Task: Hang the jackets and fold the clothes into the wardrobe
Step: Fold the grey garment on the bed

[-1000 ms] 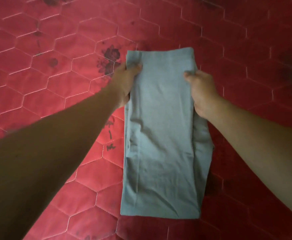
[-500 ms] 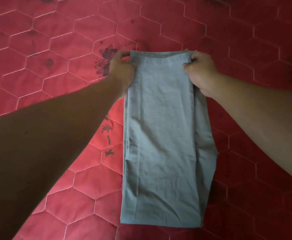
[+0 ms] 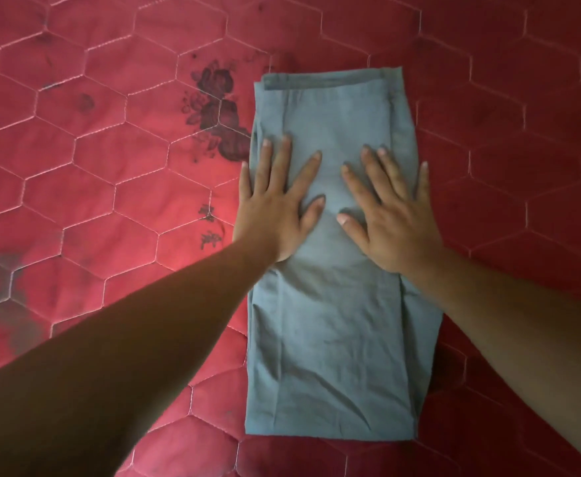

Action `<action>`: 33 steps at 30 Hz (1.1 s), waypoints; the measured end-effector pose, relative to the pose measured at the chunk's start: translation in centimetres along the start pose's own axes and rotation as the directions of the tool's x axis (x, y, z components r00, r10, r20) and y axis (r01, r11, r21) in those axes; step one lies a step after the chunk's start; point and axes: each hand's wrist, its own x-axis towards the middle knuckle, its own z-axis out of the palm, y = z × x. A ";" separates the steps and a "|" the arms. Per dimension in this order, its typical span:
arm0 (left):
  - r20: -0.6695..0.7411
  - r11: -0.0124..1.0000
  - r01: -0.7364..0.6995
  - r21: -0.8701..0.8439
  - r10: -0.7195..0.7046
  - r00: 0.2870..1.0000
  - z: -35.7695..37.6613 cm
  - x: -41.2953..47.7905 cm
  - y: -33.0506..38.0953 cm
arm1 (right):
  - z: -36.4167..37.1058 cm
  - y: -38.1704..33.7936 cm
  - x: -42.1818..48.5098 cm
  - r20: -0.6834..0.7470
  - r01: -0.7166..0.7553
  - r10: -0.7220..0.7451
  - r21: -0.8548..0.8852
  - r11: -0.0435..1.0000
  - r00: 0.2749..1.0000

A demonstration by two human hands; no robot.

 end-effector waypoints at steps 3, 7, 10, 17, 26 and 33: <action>-0.012 1.000 -0.016 0.006 0.016 1.000 0.0 0.1 0.0 | 0.1 -0.1 0.4 -0.004 0.011 -0.011 -0.005 1.000 1.000; 0.019 0.998 0.038 0.044 -0.039 0.999 -0.6 -0.9 1.0 | -1.0 -1.8 -0.9 -0.045 -0.045 0.042 -0.074 0.996 0.998; -0.012 0.991 -0.109 0.074 0.110 0.994 0.2 -6.6 1.8 | 0.0 -3.2 -6.4 -0.066 0.116 -0.118 -0.046 0.992 0.991; -0.043 0.990 -0.118 0.074 0.121 0.992 2.5 -13.6 -0.9 | 1.8 -2.0 -12.0 -0.011 0.039 -0.039 -0.018 0.999 0.999; 0.083 0.953 -0.294 0.078 0.288 0.954 2.8 -21.4 1.7 | 2.7 -4.9 -20.5 -0.008 0.257 -0.257 0.010 0.966 0.966; 0.197 0.943 -0.325 0.066 0.307 0.931 1.8 -23.2 0.9 | 1.8 -4.0 -21.5 0.118 0.321 -0.320 0.011 0.947 0.940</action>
